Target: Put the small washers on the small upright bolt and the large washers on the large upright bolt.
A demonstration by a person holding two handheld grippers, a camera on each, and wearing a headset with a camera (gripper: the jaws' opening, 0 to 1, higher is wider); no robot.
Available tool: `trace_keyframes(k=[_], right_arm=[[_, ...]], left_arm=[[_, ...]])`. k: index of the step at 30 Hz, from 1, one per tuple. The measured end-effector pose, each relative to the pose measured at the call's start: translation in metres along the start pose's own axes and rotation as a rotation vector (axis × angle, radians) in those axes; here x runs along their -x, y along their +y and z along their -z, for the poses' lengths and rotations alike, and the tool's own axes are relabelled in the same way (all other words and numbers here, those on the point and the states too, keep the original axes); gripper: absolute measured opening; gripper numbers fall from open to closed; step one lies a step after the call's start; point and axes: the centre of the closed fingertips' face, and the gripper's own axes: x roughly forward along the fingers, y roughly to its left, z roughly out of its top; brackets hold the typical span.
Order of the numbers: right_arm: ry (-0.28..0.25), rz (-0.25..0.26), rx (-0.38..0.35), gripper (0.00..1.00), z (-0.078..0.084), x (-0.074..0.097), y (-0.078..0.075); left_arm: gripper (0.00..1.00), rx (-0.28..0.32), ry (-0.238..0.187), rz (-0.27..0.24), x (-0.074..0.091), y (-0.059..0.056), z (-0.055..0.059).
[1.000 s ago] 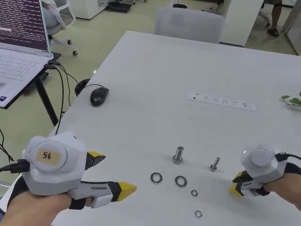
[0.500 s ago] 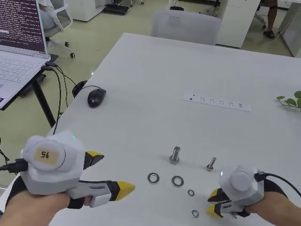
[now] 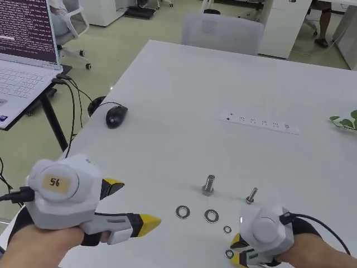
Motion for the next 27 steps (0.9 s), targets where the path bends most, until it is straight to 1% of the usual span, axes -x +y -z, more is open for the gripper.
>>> trace_keyframes(k=[2, 12, 16, 21, 27], right_arm=[[0.013, 0.004, 0.028, 0.18, 0.0002, -0.0004, 0.0002], [0.051, -0.001, 0.054, 0.18, -0.0001, -0.0011, -0.0002], [0.058, 0.004, 0.067, 0.17, 0.0001, -0.0014, -0.0009], [0.063, 0.016, 0.064, 0.15, 0.0001, -0.0012, -0.0018], [0.066, 0.041, 0.030, 0.15, 0.0006, -0.0011, -0.0022]], left_arm=[[0.65, 0.001, 0.000, 0.000, 0.0002, -0.0001, -0.0005], [0.65, -0.003, -0.001, 0.002, -0.0011, -0.0017, -0.0021], [0.65, -0.005, -0.003, 0.004, -0.0019, -0.0030, -0.0027], [0.65, -0.007, -0.004, 0.007, -0.0024, -0.0053, -0.0031], [0.65, -0.006, -0.003, 0.005, -0.0009, -0.0055, -0.0014]])
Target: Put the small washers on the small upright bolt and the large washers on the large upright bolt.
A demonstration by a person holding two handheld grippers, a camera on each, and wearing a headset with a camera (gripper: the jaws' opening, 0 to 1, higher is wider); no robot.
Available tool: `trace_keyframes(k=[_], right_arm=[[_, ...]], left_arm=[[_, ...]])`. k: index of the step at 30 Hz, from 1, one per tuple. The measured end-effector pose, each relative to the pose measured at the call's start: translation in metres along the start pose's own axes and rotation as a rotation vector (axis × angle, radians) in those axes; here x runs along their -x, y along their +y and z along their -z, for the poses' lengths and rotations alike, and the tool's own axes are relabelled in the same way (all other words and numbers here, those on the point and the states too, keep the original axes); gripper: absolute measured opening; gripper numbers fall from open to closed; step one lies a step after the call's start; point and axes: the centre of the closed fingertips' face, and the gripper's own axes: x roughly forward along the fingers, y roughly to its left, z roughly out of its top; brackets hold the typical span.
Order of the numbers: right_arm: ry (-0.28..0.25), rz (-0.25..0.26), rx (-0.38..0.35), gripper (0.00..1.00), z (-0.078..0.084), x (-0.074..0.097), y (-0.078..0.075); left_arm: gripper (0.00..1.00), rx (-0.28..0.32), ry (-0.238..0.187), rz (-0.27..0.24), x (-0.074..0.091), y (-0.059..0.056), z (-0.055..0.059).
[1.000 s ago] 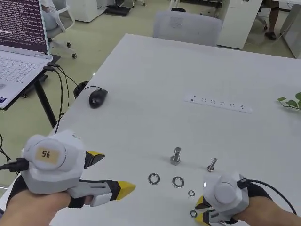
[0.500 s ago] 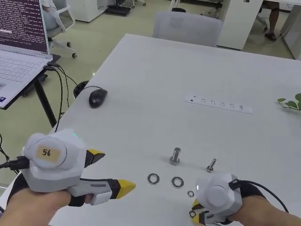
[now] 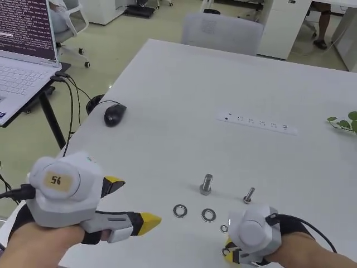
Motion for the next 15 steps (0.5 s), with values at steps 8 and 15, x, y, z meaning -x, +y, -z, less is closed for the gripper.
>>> trace_keyframes(k=[8, 15], right_arm=[[-0.018, 0.022, -0.033, 0.15, 0.0004, 0.0003, -0.0004], [-0.022, 0.017, -0.023, 0.15, 0.0003, 0.0007, -0.0005]], left_arm=[[0.65, 0.007, -0.001, -0.008, 0.0035, 0.0015, 0.0026], [0.65, 0.011, -0.004, -0.012, 0.0050, 0.0020, 0.0031]])
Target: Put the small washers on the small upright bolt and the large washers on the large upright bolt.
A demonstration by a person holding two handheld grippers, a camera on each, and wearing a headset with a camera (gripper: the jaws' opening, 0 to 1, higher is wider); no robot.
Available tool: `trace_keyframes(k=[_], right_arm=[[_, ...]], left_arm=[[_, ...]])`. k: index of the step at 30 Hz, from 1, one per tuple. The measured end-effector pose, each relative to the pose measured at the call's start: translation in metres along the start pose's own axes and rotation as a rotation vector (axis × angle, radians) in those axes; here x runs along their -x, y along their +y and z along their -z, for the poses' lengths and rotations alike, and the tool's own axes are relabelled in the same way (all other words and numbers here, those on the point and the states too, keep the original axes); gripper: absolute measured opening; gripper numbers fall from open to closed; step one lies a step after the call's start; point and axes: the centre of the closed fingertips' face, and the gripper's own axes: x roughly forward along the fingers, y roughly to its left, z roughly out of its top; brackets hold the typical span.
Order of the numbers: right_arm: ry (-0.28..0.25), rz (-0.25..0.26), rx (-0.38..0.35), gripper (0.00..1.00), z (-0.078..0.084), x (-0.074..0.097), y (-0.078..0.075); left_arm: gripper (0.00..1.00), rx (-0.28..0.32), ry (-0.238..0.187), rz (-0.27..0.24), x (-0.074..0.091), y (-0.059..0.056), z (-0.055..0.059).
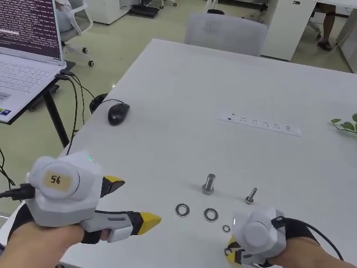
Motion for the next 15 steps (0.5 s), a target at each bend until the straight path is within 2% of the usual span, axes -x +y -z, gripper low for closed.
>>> trace_keyframes(k=[4, 9, 10, 12, 15], right_arm=[[0.001, -0.018, 0.054, 0.16, -0.0003, -0.0001, 0.0002], [0.050, -0.096, 0.185, 0.17, 0.0010, -0.0004, 0.0047], [0.054, -0.099, 0.188, 0.17, 0.0003, -0.0007, 0.0044], [0.064, -0.117, 0.238, 0.17, 0.0006, -0.0007, 0.0039], [0.066, -0.124, 0.244, 0.17, 0.0006, -0.0007, 0.0044]], left_arm=[[0.65, 0.000, 0.000, 0.000, 0.0001, 0.0001, 0.0003], [0.65, 0.000, 0.001, 0.001, 0.0000, 0.0000, 0.0010], [0.65, -0.001, 0.001, 0.001, -0.0001, -0.0002, 0.0011], [0.65, 0.000, 0.000, 0.001, -0.0001, -0.0008, 0.0011], [0.65, 0.002, -0.002, 0.000, 0.0002, -0.0015, 0.0013]])
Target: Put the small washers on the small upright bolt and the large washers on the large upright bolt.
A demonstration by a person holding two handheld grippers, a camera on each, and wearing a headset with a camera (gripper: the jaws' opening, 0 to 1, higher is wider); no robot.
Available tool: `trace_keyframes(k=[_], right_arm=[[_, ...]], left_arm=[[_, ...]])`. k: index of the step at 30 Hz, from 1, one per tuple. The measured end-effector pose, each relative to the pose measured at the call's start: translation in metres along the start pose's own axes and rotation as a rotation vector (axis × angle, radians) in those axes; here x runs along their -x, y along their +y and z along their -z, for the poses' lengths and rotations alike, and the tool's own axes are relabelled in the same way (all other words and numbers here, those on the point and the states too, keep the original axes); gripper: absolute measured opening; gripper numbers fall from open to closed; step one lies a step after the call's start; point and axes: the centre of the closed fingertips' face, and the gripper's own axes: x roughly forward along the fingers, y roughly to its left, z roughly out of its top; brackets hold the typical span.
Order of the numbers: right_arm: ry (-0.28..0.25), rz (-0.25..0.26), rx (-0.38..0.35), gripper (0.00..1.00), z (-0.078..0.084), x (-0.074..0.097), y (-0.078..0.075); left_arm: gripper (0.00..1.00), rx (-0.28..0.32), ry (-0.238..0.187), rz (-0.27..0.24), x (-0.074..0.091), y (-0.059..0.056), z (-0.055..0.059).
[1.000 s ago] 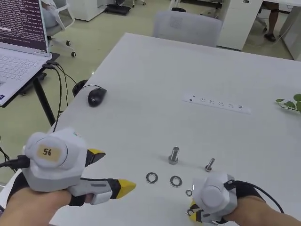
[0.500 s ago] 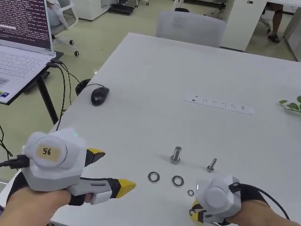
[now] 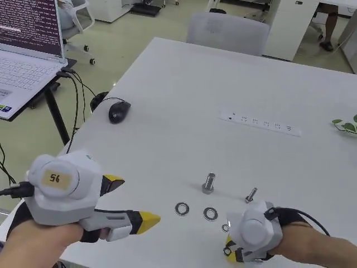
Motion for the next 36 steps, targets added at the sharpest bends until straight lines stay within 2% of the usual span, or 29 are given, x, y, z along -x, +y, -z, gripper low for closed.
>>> trace_keyframes(k=[6, 11, 14, 21, 22, 27, 32, 34, 36], right_arm=[[0.000, 0.005, 0.008, 0.15, 0.0001, -0.0001, -0.0018], [-0.018, 0.015, -0.051, 0.15, 0.0000, 0.0002, -0.0028], [-0.049, 0.030, -0.136, 0.14, -0.0006, 0.0003, -0.0046], [-0.058, 0.054, -0.167, 0.14, -0.0012, 0.0000, -0.0042], [-0.057, 0.055, -0.159, 0.14, -0.0013, 0.0000, -0.0042], [-0.039, 0.025, -0.020, 0.18, -0.0033, 0.0003, -0.0054], [0.008, -0.044, 0.093, 0.19, -0.0029, -0.0009, -0.0043], [0.012, -0.053, 0.123, 0.18, -0.0030, -0.0010, -0.0044], [0.012, -0.054, 0.121, 0.18, -0.0028, -0.0009, -0.0049]], left_arm=[[0.65, 0.001, -0.001, -0.002, 0.0005, -0.0005, 0.0002], [0.65, 0.000, -0.001, -0.004, 0.0011, -0.0009, 0.0002], [0.65, 0.001, -0.001, -0.005, 0.0017, -0.0008, 0.0005], [0.64, 0.005, 0.000, -0.009, 0.0032, 0.0010, 0.0021], [0.64, 0.005, -0.001, -0.009, 0.0033, 0.0010, 0.0020], [0.64, 0.003, 0.001, -0.008, 0.0038, 0.0008, 0.0027], [0.64, 0.002, 0.004, -0.008, 0.0047, 0.0007, 0.0039], [0.64, 0.004, 0.003, -0.010, 0.0050, 0.0009, 0.0039], [0.64, 0.005, 0.002, -0.011, 0.0051, 0.0011, 0.0038]])
